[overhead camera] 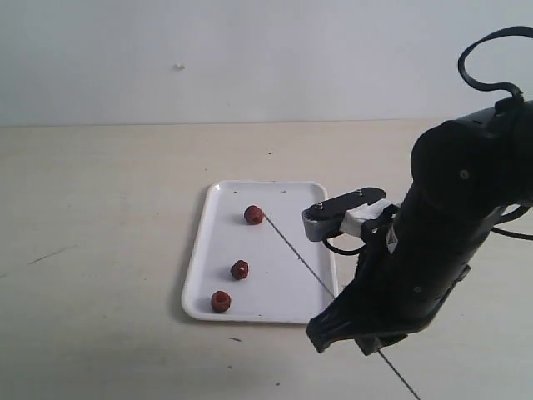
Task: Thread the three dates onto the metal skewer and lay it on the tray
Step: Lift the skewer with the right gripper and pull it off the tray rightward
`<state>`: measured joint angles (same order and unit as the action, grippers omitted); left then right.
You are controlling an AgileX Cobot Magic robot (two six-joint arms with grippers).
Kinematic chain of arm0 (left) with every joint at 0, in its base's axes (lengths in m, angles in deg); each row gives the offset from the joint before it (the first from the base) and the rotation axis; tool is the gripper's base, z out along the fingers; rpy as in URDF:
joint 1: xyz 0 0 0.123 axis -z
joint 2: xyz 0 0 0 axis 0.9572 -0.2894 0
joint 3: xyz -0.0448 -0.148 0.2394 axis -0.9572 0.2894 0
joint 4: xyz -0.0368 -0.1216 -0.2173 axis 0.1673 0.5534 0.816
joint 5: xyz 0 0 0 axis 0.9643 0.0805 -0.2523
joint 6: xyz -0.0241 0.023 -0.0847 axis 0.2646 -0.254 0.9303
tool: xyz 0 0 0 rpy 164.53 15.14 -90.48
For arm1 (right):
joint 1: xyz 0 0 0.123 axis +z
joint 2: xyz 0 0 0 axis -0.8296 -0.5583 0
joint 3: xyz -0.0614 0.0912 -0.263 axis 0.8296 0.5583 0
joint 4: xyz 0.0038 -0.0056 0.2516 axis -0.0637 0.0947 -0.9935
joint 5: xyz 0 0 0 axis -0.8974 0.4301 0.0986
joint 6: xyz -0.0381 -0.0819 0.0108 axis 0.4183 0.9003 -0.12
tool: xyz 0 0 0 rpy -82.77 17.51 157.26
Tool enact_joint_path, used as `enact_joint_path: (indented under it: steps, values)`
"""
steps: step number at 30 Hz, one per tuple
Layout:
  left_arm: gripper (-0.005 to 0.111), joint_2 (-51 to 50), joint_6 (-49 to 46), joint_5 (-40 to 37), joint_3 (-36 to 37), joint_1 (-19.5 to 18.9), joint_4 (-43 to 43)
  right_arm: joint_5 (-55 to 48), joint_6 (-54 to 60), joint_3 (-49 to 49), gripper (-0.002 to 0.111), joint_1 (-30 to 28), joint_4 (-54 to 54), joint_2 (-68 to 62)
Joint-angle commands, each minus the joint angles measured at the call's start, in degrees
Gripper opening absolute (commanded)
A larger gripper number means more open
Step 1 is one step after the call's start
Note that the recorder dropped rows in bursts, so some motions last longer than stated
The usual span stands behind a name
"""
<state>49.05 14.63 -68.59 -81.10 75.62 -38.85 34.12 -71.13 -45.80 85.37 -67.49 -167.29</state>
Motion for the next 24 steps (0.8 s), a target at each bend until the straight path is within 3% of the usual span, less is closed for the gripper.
enact_joint_path:
  steps: [1, 5, 15, 24]
  values:
    - [0.000, 0.31, -0.43, 7.40, 0.14, -0.17, -1.70, 3.75, 1.68, 0.10, 0.000, 0.05, -3.13, -3.19]
    - [0.000, 0.31, 0.44, 13.10, 0.14, -0.17, -1.70, 4.78, 1.68, 0.10, 0.000, 0.05, -3.13, -4.80]
    - [0.000, 0.31, 10.15, 12.90, 0.14, -0.17, -1.58, 7.91, 1.38, 0.10, 0.000, 0.05, -5.53, -6.63]
    - [0.000, 0.31, 13.16, 12.90, 0.14, -0.17, -1.58, 7.55, 1.38, 0.10, 0.000, 0.05, -5.40, -6.63]
